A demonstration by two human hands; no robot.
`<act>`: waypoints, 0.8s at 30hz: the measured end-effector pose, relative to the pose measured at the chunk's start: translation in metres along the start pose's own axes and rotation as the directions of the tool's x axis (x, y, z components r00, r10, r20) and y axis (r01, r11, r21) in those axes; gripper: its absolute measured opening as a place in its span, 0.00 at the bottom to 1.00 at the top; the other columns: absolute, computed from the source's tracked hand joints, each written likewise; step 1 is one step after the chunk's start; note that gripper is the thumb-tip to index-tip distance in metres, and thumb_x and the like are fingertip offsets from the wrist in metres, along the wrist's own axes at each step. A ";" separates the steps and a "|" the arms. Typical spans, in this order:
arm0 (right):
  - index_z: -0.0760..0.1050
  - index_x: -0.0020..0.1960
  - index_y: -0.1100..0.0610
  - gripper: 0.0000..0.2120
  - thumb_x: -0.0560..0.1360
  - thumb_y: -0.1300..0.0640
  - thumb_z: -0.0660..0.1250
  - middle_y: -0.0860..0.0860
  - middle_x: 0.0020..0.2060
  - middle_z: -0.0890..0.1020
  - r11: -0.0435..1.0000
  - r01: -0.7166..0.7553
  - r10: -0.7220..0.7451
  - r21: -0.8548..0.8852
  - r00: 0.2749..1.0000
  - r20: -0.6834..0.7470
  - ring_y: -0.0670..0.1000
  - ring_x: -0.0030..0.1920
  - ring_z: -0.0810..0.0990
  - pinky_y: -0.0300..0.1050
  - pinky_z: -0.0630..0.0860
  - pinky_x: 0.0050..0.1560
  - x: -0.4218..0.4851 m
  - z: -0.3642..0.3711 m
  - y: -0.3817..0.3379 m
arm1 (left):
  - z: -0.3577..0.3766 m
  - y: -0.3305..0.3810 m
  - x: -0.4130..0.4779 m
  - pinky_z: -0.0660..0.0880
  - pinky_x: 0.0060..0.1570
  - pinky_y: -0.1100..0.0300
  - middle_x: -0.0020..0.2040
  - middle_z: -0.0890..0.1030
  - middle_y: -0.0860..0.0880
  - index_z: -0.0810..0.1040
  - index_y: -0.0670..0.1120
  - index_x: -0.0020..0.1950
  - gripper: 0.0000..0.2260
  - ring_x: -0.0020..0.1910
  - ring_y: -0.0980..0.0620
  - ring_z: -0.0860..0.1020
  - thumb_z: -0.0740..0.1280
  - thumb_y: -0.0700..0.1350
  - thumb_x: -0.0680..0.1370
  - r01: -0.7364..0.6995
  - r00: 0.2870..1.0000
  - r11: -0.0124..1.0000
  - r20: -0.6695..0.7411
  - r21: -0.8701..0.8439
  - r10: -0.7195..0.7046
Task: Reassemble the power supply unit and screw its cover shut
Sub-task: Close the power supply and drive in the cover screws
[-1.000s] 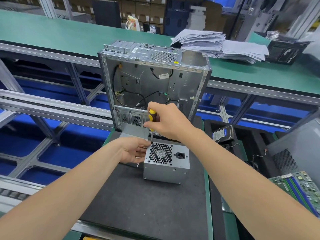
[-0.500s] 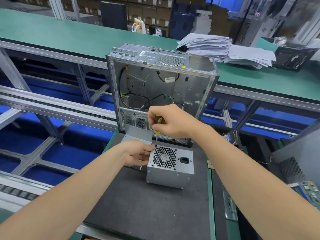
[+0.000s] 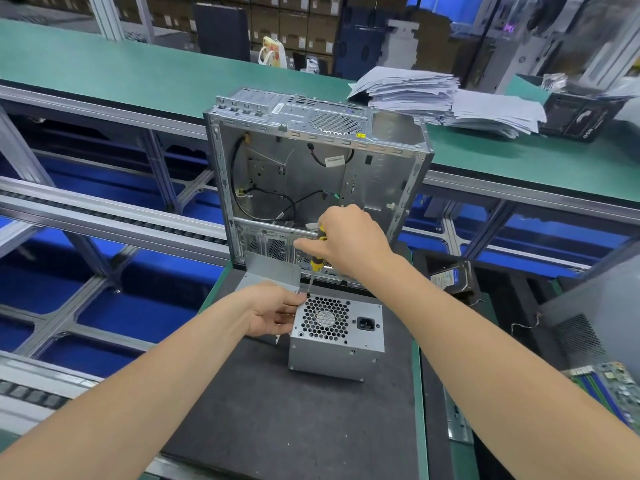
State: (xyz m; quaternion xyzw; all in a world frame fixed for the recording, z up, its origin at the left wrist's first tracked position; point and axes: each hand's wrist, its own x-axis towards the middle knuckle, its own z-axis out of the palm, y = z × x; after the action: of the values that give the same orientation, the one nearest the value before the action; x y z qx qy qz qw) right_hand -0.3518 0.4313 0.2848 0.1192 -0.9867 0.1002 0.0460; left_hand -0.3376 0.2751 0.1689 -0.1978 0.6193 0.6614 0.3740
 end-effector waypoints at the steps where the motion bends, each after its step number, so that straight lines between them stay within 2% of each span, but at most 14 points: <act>1: 0.69 0.37 0.55 0.24 0.77 0.37 0.71 0.51 0.33 0.75 0.998 0.062 -0.062 -0.006 0.998 0.016 0.56 0.35 0.76 0.46 0.70 0.33 0.000 -0.002 0.001 | -0.001 0.000 0.000 0.80 0.48 0.55 0.55 0.83 0.42 0.78 0.41 0.62 0.10 0.51 0.47 0.81 0.69 0.41 0.82 0.001 1.000 1.000 0.007 0.005 -0.001; 3: 0.74 0.47 0.51 0.15 0.79 0.41 0.71 0.48 0.44 0.76 0.969 0.243 -0.247 0.051 0.963 0.108 0.55 0.47 0.78 0.50 0.75 0.44 -0.001 -0.006 0.005 | -0.002 0.001 -0.001 0.79 0.44 0.55 0.52 0.84 0.44 0.79 0.42 0.60 0.08 0.49 0.48 0.81 0.69 0.41 0.82 0.003 1.000 1.000 0.017 0.016 -0.004; 4: 0.75 0.51 0.49 0.10 0.79 0.45 0.72 0.47 0.49 0.75 0.935 0.347 -0.355 0.074 0.921 0.162 0.52 0.50 0.77 0.50 0.76 0.49 -0.001 -0.009 0.007 | -0.002 0.001 -0.002 0.79 0.43 0.55 0.50 0.84 0.44 0.79 0.42 0.59 0.07 0.47 0.49 0.81 0.69 0.41 0.82 0.004 1.000 1.000 0.019 0.021 -0.004; 5: 0.76 0.52 0.48 0.06 0.79 0.50 0.72 0.45 0.51 0.74 0.894 0.438 -0.448 0.095 0.867 0.218 0.49 0.51 0.76 0.50 0.75 0.51 -0.002 -0.013 0.010 | -0.002 0.002 -0.002 0.80 0.41 0.56 0.49 0.84 0.44 0.79 0.42 0.58 0.06 0.47 0.49 0.82 0.69 0.41 0.82 0.004 1.000 1.000 0.018 0.026 -0.004; 7: 0.79 0.52 0.48 0.07 0.78 0.59 0.72 0.43 0.50 0.76 0.837 0.536 -0.542 0.110 0.783 0.306 0.46 0.51 0.74 0.46 0.75 0.51 -0.001 -0.019 0.014 | -0.003 0.002 -0.002 0.80 0.37 0.57 0.47 0.84 0.45 0.79 0.43 0.56 0.04 0.45 0.50 0.82 0.69 0.41 0.82 0.003 1.000 0.999 0.013 0.034 -0.003; 9: 0.79 0.50 0.50 0.07 0.78 0.60 0.72 0.42 0.46 0.78 0.842 0.531 -0.532 0.092 0.792 0.299 0.46 0.48 0.75 0.44 0.73 0.47 -0.001 -0.019 0.015 | -0.002 0.003 -0.002 0.80 0.38 0.56 0.45 0.85 0.46 0.79 0.43 0.54 0.03 0.45 0.50 0.82 0.69 0.41 0.82 0.001 1.000 0.999 0.011 0.043 -0.001; 11: 0.77 0.48 0.50 0.04 0.79 0.53 0.72 0.44 0.42 0.79 0.902 0.429 -0.429 0.053 0.872 0.236 0.48 0.45 0.77 0.47 0.75 0.44 -0.001 -0.016 0.012 | -0.001 0.002 -0.002 0.79 0.39 0.56 0.43 0.86 0.46 0.79 0.43 0.54 0.02 0.44 0.50 0.82 0.69 0.41 0.82 -0.001 1.000 0.999 0.003 0.044 0.001; 14: 0.75 0.46 0.56 0.16 0.83 0.44 0.65 0.52 0.37 0.78 0.985 0.170 -0.172 0.027 0.976 0.135 0.58 0.42 0.79 0.53 0.79 0.45 -0.004 -0.003 0.003 | 0.000 0.002 -0.003 0.80 0.40 0.56 0.42 0.86 0.46 0.80 0.43 0.55 0.03 0.44 0.49 0.83 0.69 0.40 0.82 -0.006 1.000 0.999 -0.003 0.038 0.006; 17: 0.76 0.45 0.59 0.22 0.83 0.41 0.63 0.55 0.36 0.78 0.998 0.055 -0.055 0.007 0.997 0.057 0.62 0.42 0.80 0.51 0.77 0.41 -0.007 0.005 -0.003 | 0.000 0.002 -0.002 0.80 0.45 0.55 0.42 0.86 0.46 0.80 0.42 0.54 0.03 0.44 0.49 0.82 0.68 0.40 0.83 -0.024 1.000 0.998 -0.009 0.052 0.024; 19: 0.76 0.46 0.57 0.22 0.82 0.37 0.64 0.53 0.39 0.78 0.994 0.108 -0.106 -0.021 0.991 0.079 0.60 0.44 0.79 0.51 0.76 0.42 -0.008 -0.001 -0.001 | 0.001 0.001 -0.002 0.79 0.45 0.54 0.41 0.86 0.46 0.80 0.43 0.53 0.02 0.44 0.49 0.82 0.68 0.41 0.83 -0.036 0.999 0.997 -0.009 0.065 0.037; 20: 0.76 0.48 0.54 0.19 0.81 0.38 0.65 0.51 0.43 0.78 0.987 0.162 -0.160 -0.004 0.979 0.123 0.58 0.46 0.79 0.51 0.76 0.44 -0.008 -0.006 0.000 | 0.001 0.002 -0.002 0.79 0.44 0.55 0.42 0.86 0.47 0.79 0.43 0.53 0.03 0.43 0.49 0.82 0.68 0.41 0.83 -0.042 0.999 0.996 -0.007 0.075 0.043; 22: 0.75 0.52 0.49 0.06 0.81 0.47 0.69 0.47 0.52 0.75 0.941 0.327 -0.337 0.082 0.915 0.220 0.54 0.52 0.77 0.51 0.75 0.49 -0.007 -0.019 0.005 | 0.000 0.002 -0.002 0.79 0.43 0.55 0.45 0.86 0.45 0.79 0.43 0.55 0.03 0.44 0.48 0.83 0.68 0.41 0.83 -0.057 0.998 0.994 -0.001 0.093 0.058; 23: 0.76 0.53 0.48 0.04 0.80 0.55 0.70 0.46 0.54 0.74 0.905 0.414 -0.426 0.102 0.865 0.267 0.51 0.53 0.76 0.49 0.74 0.51 -0.007 -0.026 0.006 | 0.000 0.002 -0.002 0.79 0.43 0.54 0.46 0.85 0.45 0.78 0.43 0.56 0.04 0.44 0.48 0.83 0.68 0.41 0.82 -0.065 0.998 0.993 0.000 0.097 0.066; 24: 0.78 0.53 0.49 0.09 0.79 0.62 0.69 0.46 0.54 0.75 0.859 0.498 -0.509 0.116 0.810 0.291 0.50 0.53 0.76 0.47 0.74 0.50 -0.007 -0.029 0.008 | 0.000 0.002 -0.001 0.79 0.43 0.54 0.47 0.85 0.44 0.78 0.42 0.56 0.04 0.43 0.48 0.83 0.68 0.41 0.82 -0.071 0.997 0.993 -0.002 0.097 0.072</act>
State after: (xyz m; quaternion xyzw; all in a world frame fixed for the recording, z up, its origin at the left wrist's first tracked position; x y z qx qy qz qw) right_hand -0.3450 0.4468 0.3103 0.3911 -0.9126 0.0815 -0.0873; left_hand -0.3383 0.2744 0.1713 -0.1589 0.6584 0.6430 0.3577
